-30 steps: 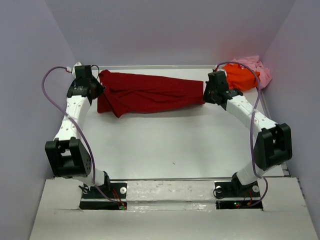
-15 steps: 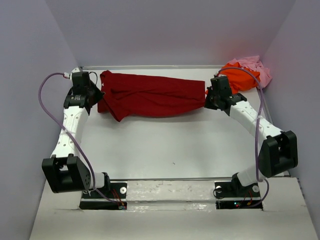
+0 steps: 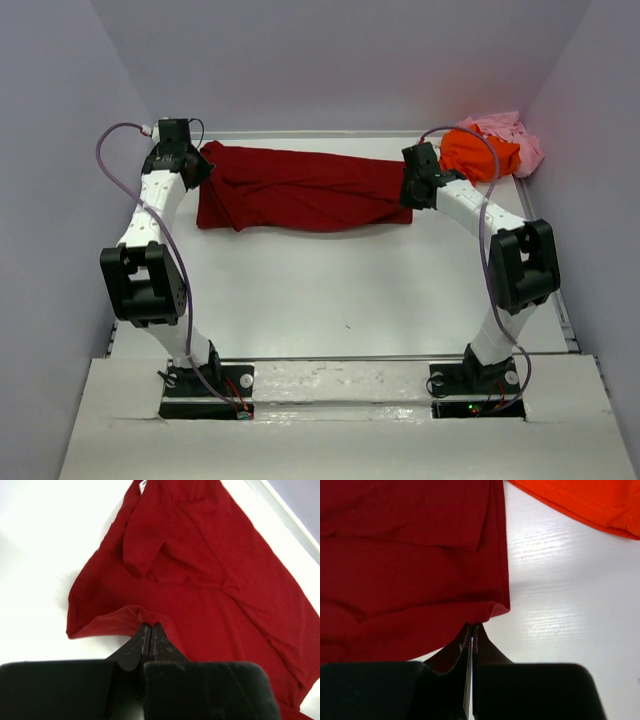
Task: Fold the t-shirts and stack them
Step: Fold the other side of the tshirt into a rectangle
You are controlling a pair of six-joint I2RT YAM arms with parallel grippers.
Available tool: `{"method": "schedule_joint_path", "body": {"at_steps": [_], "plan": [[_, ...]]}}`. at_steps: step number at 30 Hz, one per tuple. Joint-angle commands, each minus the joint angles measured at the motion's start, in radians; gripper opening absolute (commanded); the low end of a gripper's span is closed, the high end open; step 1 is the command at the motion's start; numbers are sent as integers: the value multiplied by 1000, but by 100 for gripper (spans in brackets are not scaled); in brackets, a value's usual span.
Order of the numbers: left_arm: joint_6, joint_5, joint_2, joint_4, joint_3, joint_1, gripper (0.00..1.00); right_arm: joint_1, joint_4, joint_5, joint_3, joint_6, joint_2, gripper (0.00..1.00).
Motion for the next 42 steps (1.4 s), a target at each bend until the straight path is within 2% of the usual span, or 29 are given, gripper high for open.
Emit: {"method": "schedule_joint_path", "body": {"at_steps": [1,8,16,27,30,31,33,35,36,42], "plan": [[13,3,57,17,127,7,0,-10,9,80,87,9,47,0],[0,49,212,-4,297,7,0,-49,14,131,150,17,132,0],[-1,87,337,-35,467,7,0,-82,19,120,240,9,225,0],[-27,153,485,48,469,5,0,-82,-20,84,436,-12,446,1],[-36,167,518,60,480,5,0,-82,-69,65,507,-23,523,24],[-40,172,519,66,478,5,0,-82,-70,55,528,-29,532,42],[-47,176,521,85,472,4,0,-82,-70,64,538,-40,540,56],[-50,178,521,93,475,4,0,-82,-70,82,545,-54,540,59],[-47,176,527,94,484,2,0,-82,-69,93,544,-57,535,63],[-49,172,530,79,515,-1,0,-82,-67,70,536,-87,483,65]]}}
